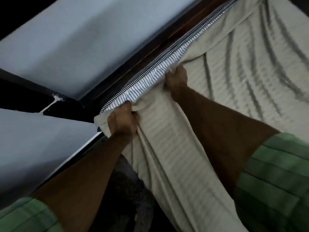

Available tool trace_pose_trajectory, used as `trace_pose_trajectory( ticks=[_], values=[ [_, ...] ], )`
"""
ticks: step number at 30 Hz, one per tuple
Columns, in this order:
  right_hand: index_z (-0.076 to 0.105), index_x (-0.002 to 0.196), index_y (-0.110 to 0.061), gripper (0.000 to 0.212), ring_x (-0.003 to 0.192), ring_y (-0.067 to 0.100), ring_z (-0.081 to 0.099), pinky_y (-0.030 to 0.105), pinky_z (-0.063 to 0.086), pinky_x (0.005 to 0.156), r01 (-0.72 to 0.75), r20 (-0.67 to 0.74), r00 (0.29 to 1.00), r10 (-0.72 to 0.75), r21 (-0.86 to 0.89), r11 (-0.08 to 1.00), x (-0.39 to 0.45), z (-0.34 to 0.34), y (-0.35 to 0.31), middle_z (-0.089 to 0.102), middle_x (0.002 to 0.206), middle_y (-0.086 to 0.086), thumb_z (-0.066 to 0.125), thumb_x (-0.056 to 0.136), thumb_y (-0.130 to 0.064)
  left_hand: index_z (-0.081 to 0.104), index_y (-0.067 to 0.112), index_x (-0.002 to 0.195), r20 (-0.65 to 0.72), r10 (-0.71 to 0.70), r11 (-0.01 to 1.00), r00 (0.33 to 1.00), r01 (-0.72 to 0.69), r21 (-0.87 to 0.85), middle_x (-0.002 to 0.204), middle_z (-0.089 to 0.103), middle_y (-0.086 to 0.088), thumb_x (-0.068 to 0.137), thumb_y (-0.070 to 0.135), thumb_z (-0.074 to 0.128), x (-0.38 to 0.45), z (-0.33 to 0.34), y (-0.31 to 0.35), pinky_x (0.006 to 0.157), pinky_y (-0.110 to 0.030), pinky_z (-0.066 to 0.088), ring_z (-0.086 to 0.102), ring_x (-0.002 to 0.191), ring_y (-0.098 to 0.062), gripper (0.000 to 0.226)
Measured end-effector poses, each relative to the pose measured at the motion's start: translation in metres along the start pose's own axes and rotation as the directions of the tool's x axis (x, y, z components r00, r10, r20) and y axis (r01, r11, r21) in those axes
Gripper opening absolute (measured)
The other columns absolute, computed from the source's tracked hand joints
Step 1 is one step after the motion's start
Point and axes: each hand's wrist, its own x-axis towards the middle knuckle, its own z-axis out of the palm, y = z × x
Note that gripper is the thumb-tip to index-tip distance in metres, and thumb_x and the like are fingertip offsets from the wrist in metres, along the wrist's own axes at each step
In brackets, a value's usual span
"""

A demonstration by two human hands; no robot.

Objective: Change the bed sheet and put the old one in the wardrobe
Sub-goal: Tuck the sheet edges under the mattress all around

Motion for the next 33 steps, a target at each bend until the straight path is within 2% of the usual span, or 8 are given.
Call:
trace_pose_trajectory(
  ticks=[3, 7, 13, 17, 19, 22, 28, 33],
  values=[
    [0.055, 0.088, -0.018, 0.029, 0.066, 0.011, 0.055, 0.03, 0.05, 0.067, -0.169, 0.202, 0.977, 0.075, 0.5, 0.849, 0.021, 0.025, -0.018, 0.059, 0.077, 0.001, 0.041, 0.1, 0.004, 0.059, 0.012, 0.122, -0.106, -0.086, 0.995, 0.991, 0.08, -0.051, 0.1, 0.068, -0.02, 0.09, 0.013, 0.054, 0.02, -0.006, -0.019, 0.08, -0.048, 0.051, 0.064, 0.096, -0.042, 0.032],
    [0.056, 0.105, -0.023, 0.028, 0.058, 0.007, 0.054, 0.026, 0.047, 0.074, -0.427, 0.389, 0.899, 0.199, 0.683, 0.593, 0.024, 0.043, -0.012, 0.056, 0.066, -0.007, 0.031, 0.11, -0.013, 0.035, 0.023, 0.157, -0.138, 0.137, 0.963, 0.981, -0.099, 0.252, 0.101, 0.062, -0.025, 0.092, 0.01, 0.041, 0.008, -0.008, -0.04, 0.087, -0.051, 0.043, 0.058, 0.093, -0.042, 0.067],
    [0.042, 0.152, -0.023, 0.069, 0.119, 0.024, 0.052, 0.054, 0.026, 0.12, -0.602, 0.625, 0.756, 0.193, 0.548, 0.581, -0.001, 0.067, -0.036, 0.055, 0.145, 0.008, 0.018, 0.103, -0.067, 0.043, 0.016, 0.142, -0.138, 0.009, 1.0, 0.99, -0.005, 0.028, 0.125, 0.056, -0.018, 0.099, 0.023, 0.052, -0.001, -0.005, -0.061, 0.085, -0.052, 0.05, 0.06, 0.107, -0.042, 0.045],
    [0.053, 0.112, -0.015, 0.052, 0.075, 0.029, 0.054, 0.047, 0.043, 0.104, -0.64, 0.673, 0.706, 0.219, 0.476, 0.603, -0.058, 0.077, -0.025, 0.05, 0.082, 0.011, 0.021, 0.109, -0.055, 0.048, 0.014, 0.14, -0.009, 0.005, 1.0, 1.0, -0.005, 0.002, 0.132, 0.06, -0.019, 0.097, 0.024, 0.054, 0.009, -0.019, -0.06, 0.093, -0.052, 0.047, 0.06, 0.116, -0.044, 0.045],
    [0.055, 0.122, 0.0, 0.043, 0.088, 0.043, 0.065, 0.048, 0.053, 0.099, -0.53, 0.651, 0.731, 0.205, 0.352, 0.771, -0.093, 0.083, -0.001, 0.056, 0.099, 0.03, 0.037, 0.109, -0.037, 0.054, 0.018, 0.136, -0.056, -0.007, 1.0, 0.998, 0.008, 0.015, 0.119, 0.068, -0.016, 0.092, 0.025, 0.058, 0.0, -0.032, -0.06, 0.087, -0.048, 0.05, 0.064, 0.106, -0.043, 0.045],
    [0.068, 0.096, -0.016, 0.011, 0.081, 0.023, 0.068, 0.036, 0.057, 0.079, 0.109, 0.406, 0.913, -0.051, -0.122, 0.987, -0.149, 0.084, 0.052, 0.07, 0.095, 0.004, 0.062, 0.088, -0.021, 0.054, 0.018, 0.12, -0.187, -0.197, 0.98, 0.962, 0.186, -0.076, 0.106, 0.068, -0.014, 0.091, 0.029, 0.059, -0.041, -0.034, -0.067, 0.08, -0.046, 0.05, 0.065, 0.094, -0.043, 0.031],
    [0.058, 0.112, -0.014, 0.041, 0.103, 0.032, 0.064, 0.04, 0.053, 0.081, 0.572, 0.502, 0.819, -0.278, -0.676, 0.464, -0.227, 0.08, 0.09, 0.065, 0.11, 0.01, 0.069, 0.08, -0.038, 0.075, 0.007, 0.102, 0.273, -0.657, 0.528, 0.702, 0.688, -0.498, 0.106, 0.073, -0.013, 0.087, 0.05, 0.076, -0.044, -0.006, -0.096, 0.086, -0.037, 0.056, 0.069, 0.101, -0.033, 0.046],
    [0.065, 0.105, -0.011, 0.027, 0.095, 0.033, 0.067, 0.038, 0.053, 0.076, 0.681, 0.597, 0.731, -0.331, -0.601, 0.42, -0.226, 0.103, 0.086, 0.069, 0.104, 0.013, 0.067, 0.082, -0.026, 0.078, 0.008, 0.096, 0.248, -0.698, 0.446, 0.671, 0.679, -0.583, 0.094, 0.074, -0.008, 0.085, 0.041, 0.08, -0.029, -0.001, -0.114, 0.079, -0.029, 0.055, 0.069, 0.085, -0.026, 0.035]
  ],
)
